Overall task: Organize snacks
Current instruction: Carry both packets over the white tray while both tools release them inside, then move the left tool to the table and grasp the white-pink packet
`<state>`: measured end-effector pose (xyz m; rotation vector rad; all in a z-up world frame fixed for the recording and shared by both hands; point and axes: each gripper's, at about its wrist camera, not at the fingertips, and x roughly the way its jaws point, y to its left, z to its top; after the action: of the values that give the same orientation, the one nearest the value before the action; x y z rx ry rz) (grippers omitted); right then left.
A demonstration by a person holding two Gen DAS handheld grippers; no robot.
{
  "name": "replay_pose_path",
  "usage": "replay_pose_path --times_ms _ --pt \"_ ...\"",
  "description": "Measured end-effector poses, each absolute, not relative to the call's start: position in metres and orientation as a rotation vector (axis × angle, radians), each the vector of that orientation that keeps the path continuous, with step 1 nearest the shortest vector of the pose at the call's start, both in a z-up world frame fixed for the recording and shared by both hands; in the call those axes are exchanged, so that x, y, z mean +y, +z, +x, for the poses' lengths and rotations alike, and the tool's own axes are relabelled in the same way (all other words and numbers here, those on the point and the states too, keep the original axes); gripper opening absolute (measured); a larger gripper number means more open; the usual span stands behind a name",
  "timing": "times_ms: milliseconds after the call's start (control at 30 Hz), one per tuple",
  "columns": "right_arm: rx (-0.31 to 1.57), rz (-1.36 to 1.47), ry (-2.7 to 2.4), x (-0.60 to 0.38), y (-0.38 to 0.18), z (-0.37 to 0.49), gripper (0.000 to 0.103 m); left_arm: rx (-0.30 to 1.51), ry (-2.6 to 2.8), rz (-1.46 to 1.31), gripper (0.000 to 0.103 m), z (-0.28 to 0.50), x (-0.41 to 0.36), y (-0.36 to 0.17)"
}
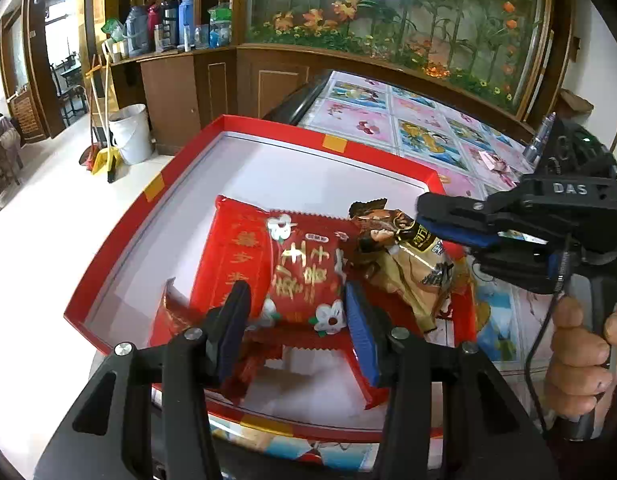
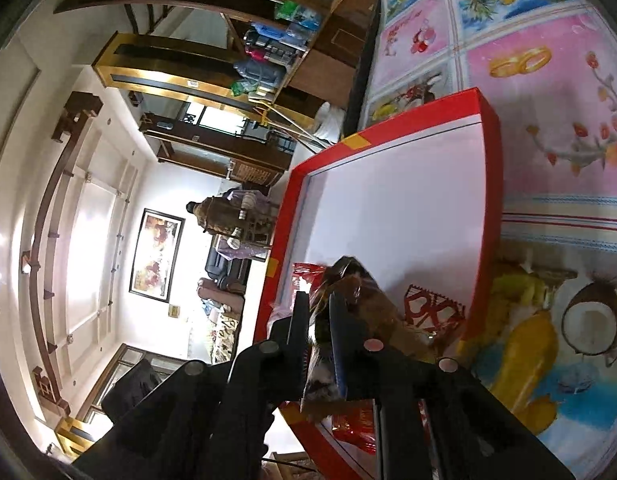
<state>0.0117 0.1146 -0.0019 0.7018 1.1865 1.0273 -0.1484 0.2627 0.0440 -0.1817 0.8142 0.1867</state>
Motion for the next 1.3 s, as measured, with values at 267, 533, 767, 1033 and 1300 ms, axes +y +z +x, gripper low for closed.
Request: replay_pose_path --times_ms 267,533,767,1033,1300 --pt "1.026 0.641 1.017 0.070 0.028 0.004 0.014 0.706 0.295 -0.048 0.078 -0.161 0.251 0.065" --pt "0.938 0.638 0.919 0.005 0.039 0.007 0.024 0.666 0.360 0.071 0.084 -0.159 0.222 0.082" --pt "0.845 0.670 0.824 -0.067 0.049 0.006 0.037 0.666 0.345 0.112 0.084 -0.152 0.192 0.089" --pt "0.771 0.704 0.722 -0.142 0.054 0.003 0.042 0.670 0.314 0.177 0.084 -0.140 0.153 0.095" --pt "0.711 0.765 0.629 -0.208 0.051 0.004 0.050 0.672 0.281 0.239 0.084 -0.131 0.118 0.100"
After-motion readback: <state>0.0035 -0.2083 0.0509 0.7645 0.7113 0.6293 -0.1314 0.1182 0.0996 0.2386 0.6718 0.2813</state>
